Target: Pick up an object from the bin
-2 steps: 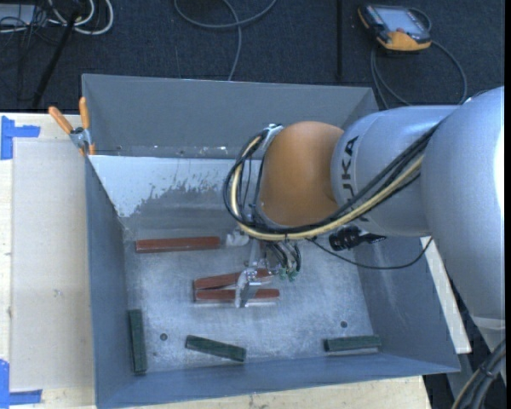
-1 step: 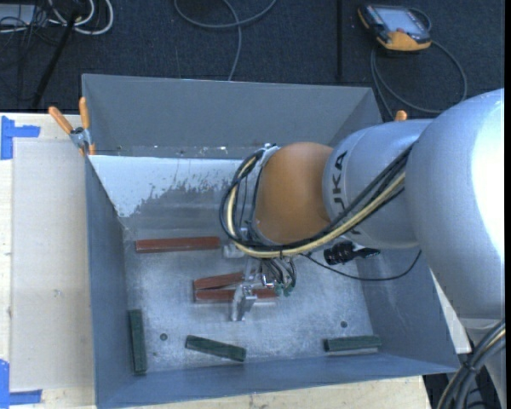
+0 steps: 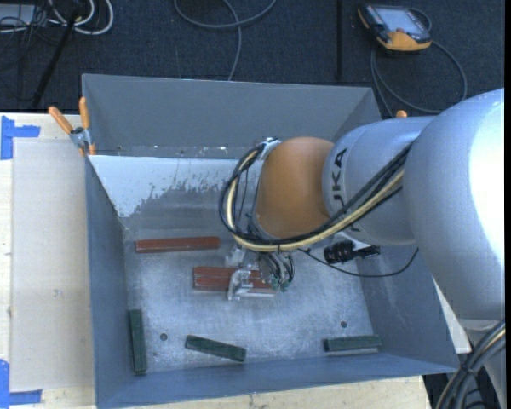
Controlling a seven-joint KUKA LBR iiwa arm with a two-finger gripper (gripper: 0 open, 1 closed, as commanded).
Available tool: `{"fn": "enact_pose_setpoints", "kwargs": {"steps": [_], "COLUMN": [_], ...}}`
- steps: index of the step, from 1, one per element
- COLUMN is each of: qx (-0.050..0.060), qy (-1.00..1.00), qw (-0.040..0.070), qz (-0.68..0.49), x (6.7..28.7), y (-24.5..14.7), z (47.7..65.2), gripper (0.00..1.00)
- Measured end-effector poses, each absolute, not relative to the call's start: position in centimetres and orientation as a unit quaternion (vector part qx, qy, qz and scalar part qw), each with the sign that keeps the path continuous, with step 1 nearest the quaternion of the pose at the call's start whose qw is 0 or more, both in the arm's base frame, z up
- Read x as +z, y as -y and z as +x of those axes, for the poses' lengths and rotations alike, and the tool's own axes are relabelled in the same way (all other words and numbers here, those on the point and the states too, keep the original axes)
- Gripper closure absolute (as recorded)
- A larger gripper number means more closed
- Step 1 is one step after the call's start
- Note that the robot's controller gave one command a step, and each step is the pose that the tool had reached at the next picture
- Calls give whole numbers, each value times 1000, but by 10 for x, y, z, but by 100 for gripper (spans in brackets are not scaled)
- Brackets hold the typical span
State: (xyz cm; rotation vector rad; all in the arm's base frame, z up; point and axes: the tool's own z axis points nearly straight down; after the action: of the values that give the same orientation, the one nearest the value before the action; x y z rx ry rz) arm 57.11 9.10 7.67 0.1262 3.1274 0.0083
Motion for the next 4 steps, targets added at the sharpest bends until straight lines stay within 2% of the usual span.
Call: {"fn": "enact_pose_setpoints", "kwargs": {"steps": [2,4], "qx": [2,1], "qy": [-999,-999], "qw": [5,0], "qz": [40,40], "x": [78,93], "y": [-91,-90], "z": [571,569], "gripper": [100,100]}}
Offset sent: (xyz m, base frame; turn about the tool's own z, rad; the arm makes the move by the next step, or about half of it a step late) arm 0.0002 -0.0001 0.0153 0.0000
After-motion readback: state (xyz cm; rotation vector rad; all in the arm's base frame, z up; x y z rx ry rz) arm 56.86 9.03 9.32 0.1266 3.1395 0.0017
